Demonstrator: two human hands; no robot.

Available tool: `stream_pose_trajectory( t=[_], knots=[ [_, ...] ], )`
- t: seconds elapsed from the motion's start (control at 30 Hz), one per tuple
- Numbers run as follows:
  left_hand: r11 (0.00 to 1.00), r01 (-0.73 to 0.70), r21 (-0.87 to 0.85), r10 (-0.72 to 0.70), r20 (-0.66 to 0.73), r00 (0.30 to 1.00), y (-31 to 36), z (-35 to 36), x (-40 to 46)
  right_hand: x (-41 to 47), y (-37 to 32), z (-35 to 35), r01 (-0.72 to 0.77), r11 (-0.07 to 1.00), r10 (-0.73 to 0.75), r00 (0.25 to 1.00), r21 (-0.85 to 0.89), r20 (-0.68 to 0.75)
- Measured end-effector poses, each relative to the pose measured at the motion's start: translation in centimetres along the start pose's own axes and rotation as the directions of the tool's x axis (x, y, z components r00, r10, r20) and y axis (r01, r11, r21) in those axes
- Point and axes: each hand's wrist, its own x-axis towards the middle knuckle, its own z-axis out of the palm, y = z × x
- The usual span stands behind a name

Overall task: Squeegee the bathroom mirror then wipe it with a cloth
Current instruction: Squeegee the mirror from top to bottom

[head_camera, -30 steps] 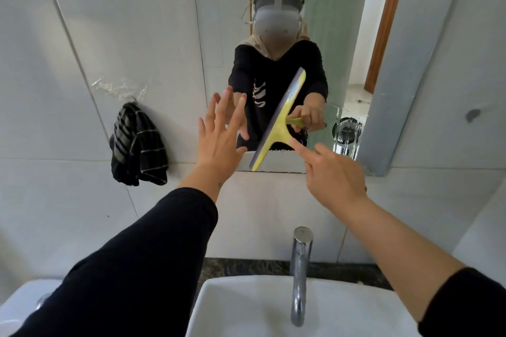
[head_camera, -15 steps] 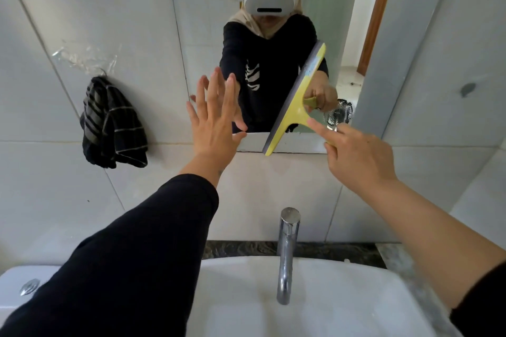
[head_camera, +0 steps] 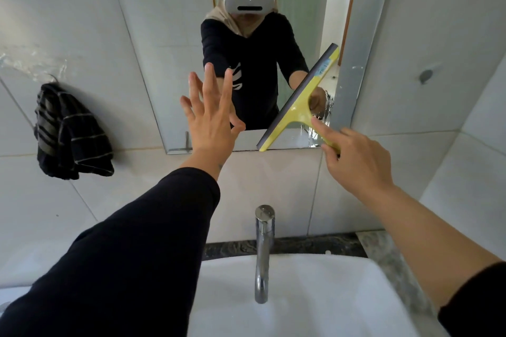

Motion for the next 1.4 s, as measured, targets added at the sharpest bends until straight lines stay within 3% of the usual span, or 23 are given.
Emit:
stream_pose_trajectory(
  t=[0.17,0.33,0.5,0.7,1.4],
  knots=[
    [1.0,-0.006,-0.005,0.006,0.0,1.0,-0.2,0.0,0.1,-0.9,1.2,1.0,-0.072,0.992,0.071,0.997,0.101,0.011],
    [0.996,-0.028,-0.086,0.019,-0.102,0.995,1.8,-0.5,-0.4,-1.6,1.5,1.5,-0.12,0.974,0.115,0.993,0.191,0.036],
    [0.986,-0.16,-0.051,0.157,-0.054,0.986,5.1,-0.3,0.2,-2.3,1.2,1.7,-0.192,0.946,0.181,0.981,0.259,0.065],
    [0.989,-0.146,-0.023,0.145,-0.049,0.988,6.2,1.6,0.6,-3.4,1.5,3.4,-0.268,0.898,0.26,0.963,0.35,0.071],
    [0.989,-0.147,-0.029,0.143,-0.104,0.984,6.2,1.8,0.4,-5.0,0.8,4.7,-0.365,0.838,0.354,0.929,0.405,0.104]
  ],
)
